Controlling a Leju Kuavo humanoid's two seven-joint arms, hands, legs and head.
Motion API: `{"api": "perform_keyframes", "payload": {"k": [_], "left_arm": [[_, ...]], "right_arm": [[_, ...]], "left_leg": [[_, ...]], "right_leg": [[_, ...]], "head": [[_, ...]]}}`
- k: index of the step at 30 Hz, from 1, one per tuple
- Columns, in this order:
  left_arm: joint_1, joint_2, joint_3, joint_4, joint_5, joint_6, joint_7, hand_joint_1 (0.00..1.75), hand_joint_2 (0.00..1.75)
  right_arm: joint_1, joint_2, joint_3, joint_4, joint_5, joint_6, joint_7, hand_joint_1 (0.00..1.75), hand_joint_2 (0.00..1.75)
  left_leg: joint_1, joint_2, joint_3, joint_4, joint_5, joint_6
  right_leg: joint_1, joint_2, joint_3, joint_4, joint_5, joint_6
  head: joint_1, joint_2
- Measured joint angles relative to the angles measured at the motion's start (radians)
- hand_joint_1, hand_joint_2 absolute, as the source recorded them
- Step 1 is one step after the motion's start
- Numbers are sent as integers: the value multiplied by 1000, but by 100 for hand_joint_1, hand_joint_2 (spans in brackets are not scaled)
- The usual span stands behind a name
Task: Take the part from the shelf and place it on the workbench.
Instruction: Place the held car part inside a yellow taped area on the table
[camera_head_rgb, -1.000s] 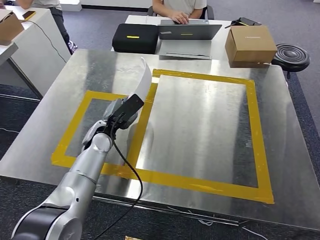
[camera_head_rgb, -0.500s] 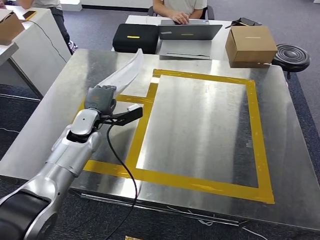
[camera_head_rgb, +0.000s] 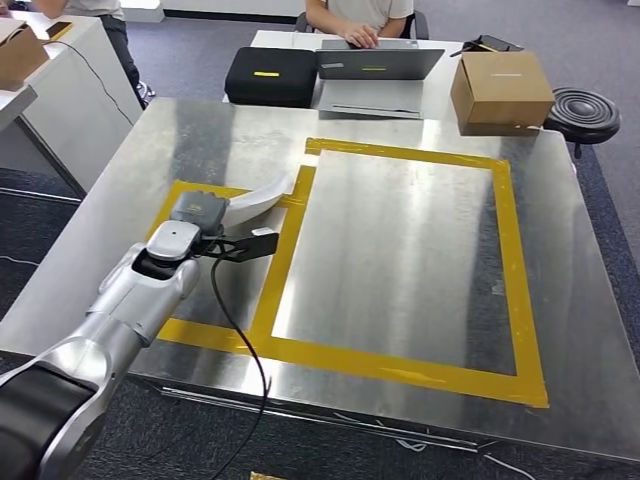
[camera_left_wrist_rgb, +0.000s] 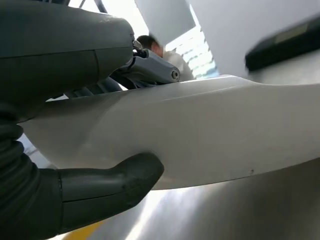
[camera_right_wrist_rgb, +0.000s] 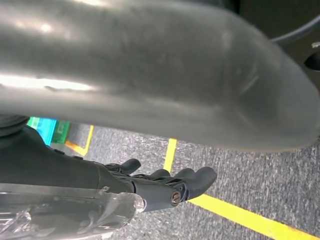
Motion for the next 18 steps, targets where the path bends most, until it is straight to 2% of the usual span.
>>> {"api": "perform_keyframes", "payload": {"k": [2,8,14,18], "left_arm": [[-6,-4,43,35,-1,-49,16,175,175],[-12,3,135,92,-2,-81,99,175,175],[6,10,192,95,-2,-147,160,175,175],[9,10,222,95,-3,-168,172,175,175]], "right_arm": [[0,-8,4,0,4,2,1,0,0],[-1,-22,13,0,10,2,-2,0,0],[-1,-25,20,0,20,-6,-8,0,0],[-2,-26,21,0,21,-7,-8,0,0]], "left_leg": [[0,0,0,0,0,0],[0,0,0,0,0,0],[0,0,0,0,0,0],[0,0,0,0,0,0]], "right_leg": [[0,1,0,0,0,0],[0,0,0,0,0,0],[0,0,0,0,0,0],[0,-1,0,0,0,0]], "head": [[0,0],[0,0],[0,0],[0,0]]}}
